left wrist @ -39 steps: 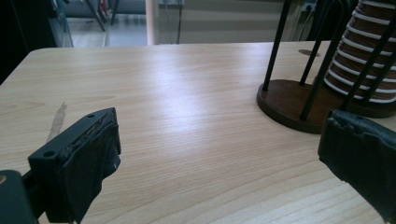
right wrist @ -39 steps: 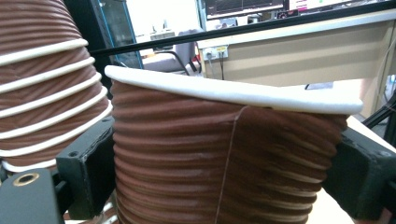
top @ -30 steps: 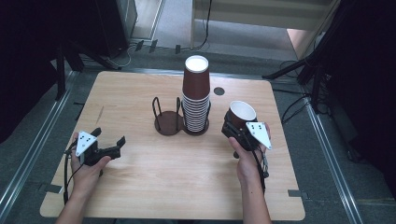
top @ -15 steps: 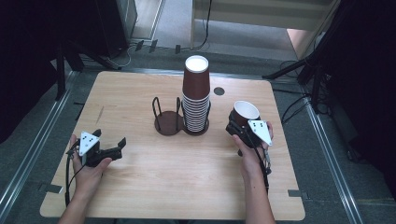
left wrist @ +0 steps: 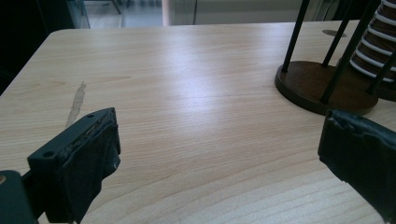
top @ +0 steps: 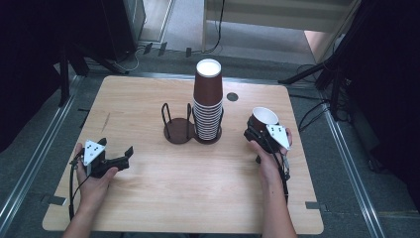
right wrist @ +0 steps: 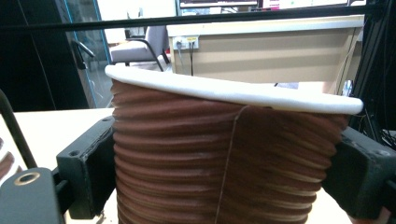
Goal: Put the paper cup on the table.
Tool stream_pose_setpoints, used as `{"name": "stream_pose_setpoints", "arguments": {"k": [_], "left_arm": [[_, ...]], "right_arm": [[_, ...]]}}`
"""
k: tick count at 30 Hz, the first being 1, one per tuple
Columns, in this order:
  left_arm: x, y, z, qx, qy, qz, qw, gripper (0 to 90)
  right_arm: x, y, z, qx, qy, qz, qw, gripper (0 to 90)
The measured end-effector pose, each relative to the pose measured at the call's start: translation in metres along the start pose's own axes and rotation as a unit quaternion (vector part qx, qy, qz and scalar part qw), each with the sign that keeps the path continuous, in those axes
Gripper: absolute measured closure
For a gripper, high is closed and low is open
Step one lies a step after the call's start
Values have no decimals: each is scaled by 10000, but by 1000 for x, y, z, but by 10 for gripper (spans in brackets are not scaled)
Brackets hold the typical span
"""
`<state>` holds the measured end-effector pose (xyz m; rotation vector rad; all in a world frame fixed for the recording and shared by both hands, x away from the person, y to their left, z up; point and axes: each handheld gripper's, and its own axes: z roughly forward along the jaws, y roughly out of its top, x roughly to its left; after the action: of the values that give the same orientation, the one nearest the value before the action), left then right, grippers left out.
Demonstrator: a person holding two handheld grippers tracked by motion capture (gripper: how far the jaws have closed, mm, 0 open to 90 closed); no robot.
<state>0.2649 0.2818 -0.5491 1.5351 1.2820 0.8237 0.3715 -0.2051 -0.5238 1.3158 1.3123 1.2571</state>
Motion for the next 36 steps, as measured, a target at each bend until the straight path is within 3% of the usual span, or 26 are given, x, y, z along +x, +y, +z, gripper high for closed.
{"name": "stream_pose_setpoints", "arguments": {"k": [5,10,15,27,36], "left_arm": [[0,0,0,-11,9,27,10000,0],[0,0,0,-17,16,10,10000,0],[0,0,0,-18,21,15,10000,0],[0,0,-1,-12,14,10,10000,0],[0,0,-1,-2,17,9,10000,0]], "right_arm": [[-2,-5,4,79,10,-84,9999,104],[-4,-8,7,111,-58,-20,9999,104],[-5,-10,9,106,-41,-141,9998,105],[-6,-12,10,202,-188,-21,9996,102],[-4,-12,8,215,-154,-199,9995,93]]}}
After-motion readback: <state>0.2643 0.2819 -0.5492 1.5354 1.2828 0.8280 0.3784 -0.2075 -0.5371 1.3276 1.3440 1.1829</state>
